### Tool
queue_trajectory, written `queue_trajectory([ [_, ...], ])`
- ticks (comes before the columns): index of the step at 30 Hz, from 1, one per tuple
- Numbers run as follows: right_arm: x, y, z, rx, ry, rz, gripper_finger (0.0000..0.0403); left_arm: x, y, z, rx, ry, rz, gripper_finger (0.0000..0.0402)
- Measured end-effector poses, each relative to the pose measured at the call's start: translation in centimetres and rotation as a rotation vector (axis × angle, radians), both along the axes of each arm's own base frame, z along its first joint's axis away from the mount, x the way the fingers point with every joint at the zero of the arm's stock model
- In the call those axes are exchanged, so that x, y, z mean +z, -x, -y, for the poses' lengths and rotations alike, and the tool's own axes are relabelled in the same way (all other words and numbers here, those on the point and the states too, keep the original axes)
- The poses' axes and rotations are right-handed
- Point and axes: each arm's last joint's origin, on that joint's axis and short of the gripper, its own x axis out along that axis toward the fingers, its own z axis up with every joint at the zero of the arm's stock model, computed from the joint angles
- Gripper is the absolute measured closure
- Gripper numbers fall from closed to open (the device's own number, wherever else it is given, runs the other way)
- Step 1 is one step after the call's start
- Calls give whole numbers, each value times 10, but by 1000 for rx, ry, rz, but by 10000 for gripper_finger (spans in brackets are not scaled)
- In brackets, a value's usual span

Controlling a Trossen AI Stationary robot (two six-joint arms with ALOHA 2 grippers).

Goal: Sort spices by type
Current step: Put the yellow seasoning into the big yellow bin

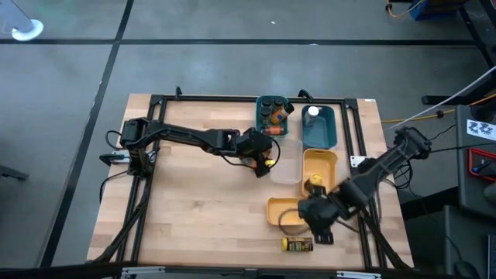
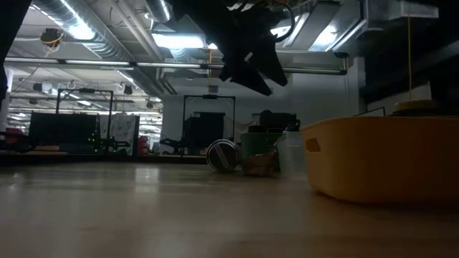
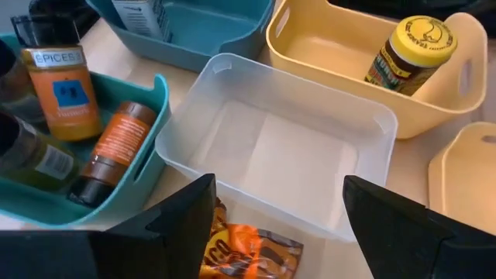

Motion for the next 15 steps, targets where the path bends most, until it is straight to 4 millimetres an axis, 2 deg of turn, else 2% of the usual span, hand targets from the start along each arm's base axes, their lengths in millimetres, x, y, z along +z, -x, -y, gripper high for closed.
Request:
queue_trajectory([
  [7, -9, 8, -51, 50, -1, 185, 129, 0, 0, 21, 3, 60, 22, 137],
  [11, -26, 10, -73, 84, 27, 200, 129, 1, 0, 38, -40, 60, 28, 137],
  [15, -51, 8, -86, 81, 79, 132, 129, 1, 1, 54, -52, 90, 34, 137],
])
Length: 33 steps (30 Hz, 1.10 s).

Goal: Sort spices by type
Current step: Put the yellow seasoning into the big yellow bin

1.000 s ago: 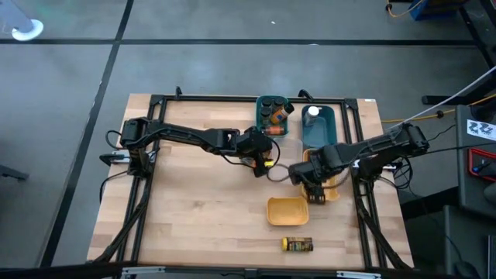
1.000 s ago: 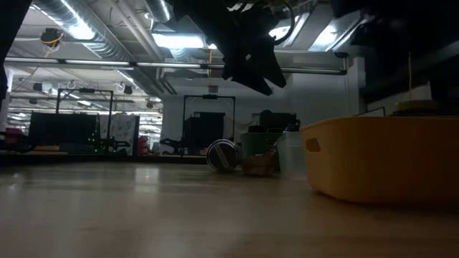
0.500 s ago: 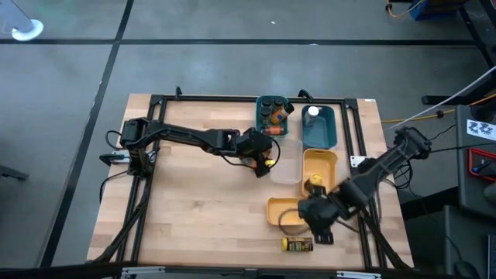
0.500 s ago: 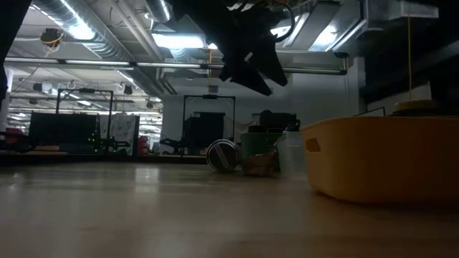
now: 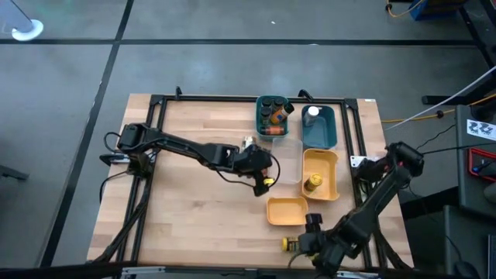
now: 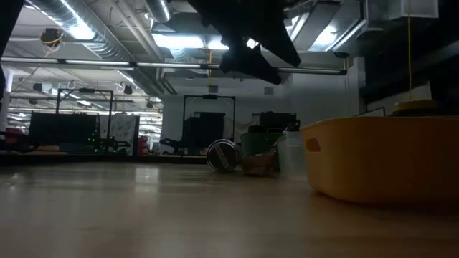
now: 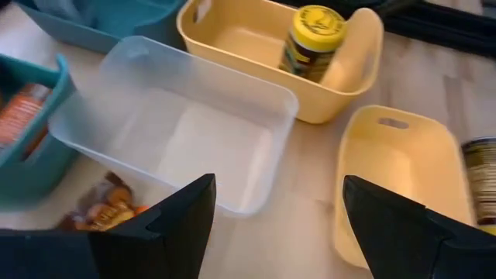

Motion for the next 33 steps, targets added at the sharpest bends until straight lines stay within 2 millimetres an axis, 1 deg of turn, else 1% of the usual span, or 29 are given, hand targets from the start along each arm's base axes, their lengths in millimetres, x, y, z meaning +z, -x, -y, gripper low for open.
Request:
queue_trajectory([
  [5, -31, -6, -10, -9, 66, -68, 129, 0, 2, 17, -29, 14, 2, 137],
  [8, -44, -10, -12, -9, 85, -94, 130, 0, 3, 26, -40, 26, 4, 137],
  [14, -47, -10, -13, -36, 71, -119, 130, 0, 6, 40, -59, 44, 5, 137],
  [20, -47, -9, -12, -75, 71, -136, 130, 0, 8, 50, -81, 42, 4, 137],
  [26, -49, -9, -12, -136, 59, -148, 130, 0, 10, 57, -104, 37, 3, 137],
  [33, -57, -10, -14, -202, 56, -160, 130, -1, 12, 63, -148, -1, -6, 137],
])
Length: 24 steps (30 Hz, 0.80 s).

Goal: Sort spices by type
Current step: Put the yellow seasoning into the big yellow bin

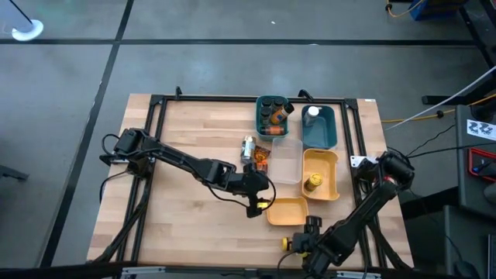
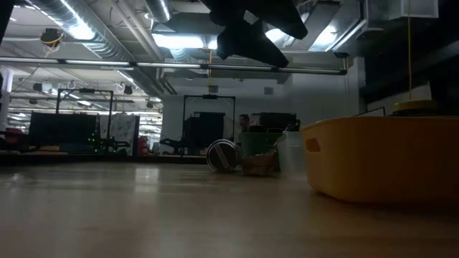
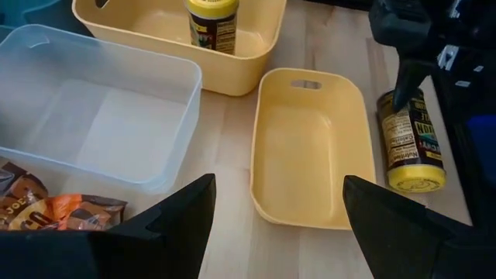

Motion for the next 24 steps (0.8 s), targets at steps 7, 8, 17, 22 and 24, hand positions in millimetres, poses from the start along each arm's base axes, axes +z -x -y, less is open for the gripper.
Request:
queue_trajectory([
  [7, -16, -2, -3, -26, 24, -36, 130, 0, 0, 0, -3, -3, 0, 137],
  [8, -19, -2, -3, -26, 31, -42, 130, 0, 0, 0, -5, -5, 1, 137],
  [17, -41, -5, -5, -29, 87, -79, 131, 0, 0, 0, -31, -35, 1, 137],
  [22, -42, -5, -6, -32, 83, -76, 165, 0, 0, 0, -34, -40, 1, 137],
  [24, -42, -5, -6, -34, 82, -76, 187, 0, 0, 0, -37, -43, 2, 137],
])
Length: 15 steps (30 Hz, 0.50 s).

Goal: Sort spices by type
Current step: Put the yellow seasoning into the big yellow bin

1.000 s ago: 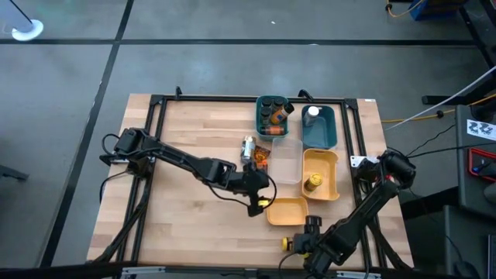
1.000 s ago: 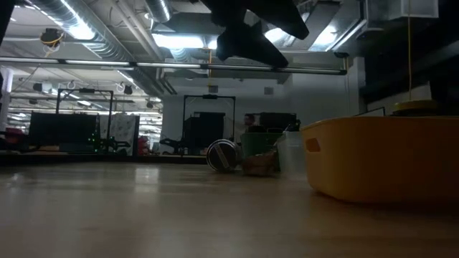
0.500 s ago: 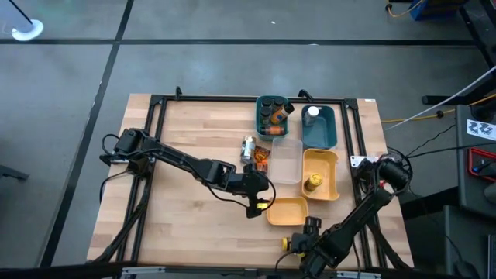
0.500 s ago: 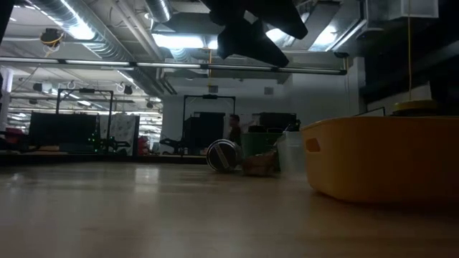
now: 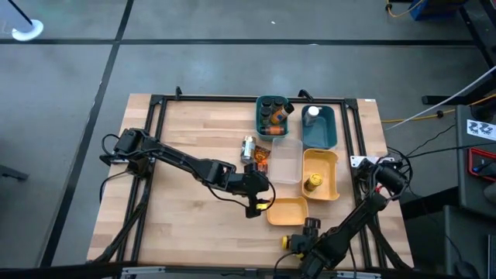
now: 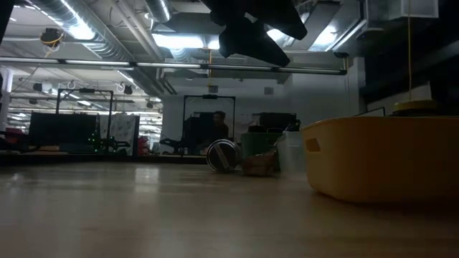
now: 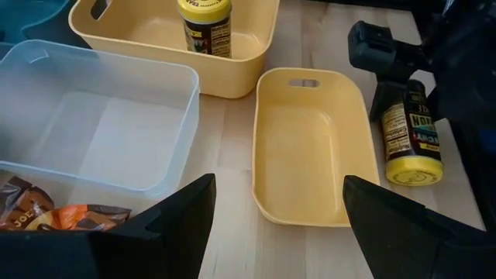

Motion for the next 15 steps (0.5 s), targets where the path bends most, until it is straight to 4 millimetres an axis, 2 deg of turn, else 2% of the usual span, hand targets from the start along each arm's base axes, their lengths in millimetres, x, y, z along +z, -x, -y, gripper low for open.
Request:
queue_trajectory([
  [7, 5, 2, 2, -20, -3, -13, 190, 0, 0, 0, -13, -15, 0, 137],
  [15, 39, 11, 11, -22, -52, -17, 188, 0, 2, 10, -95, -85, 1, 137],
])
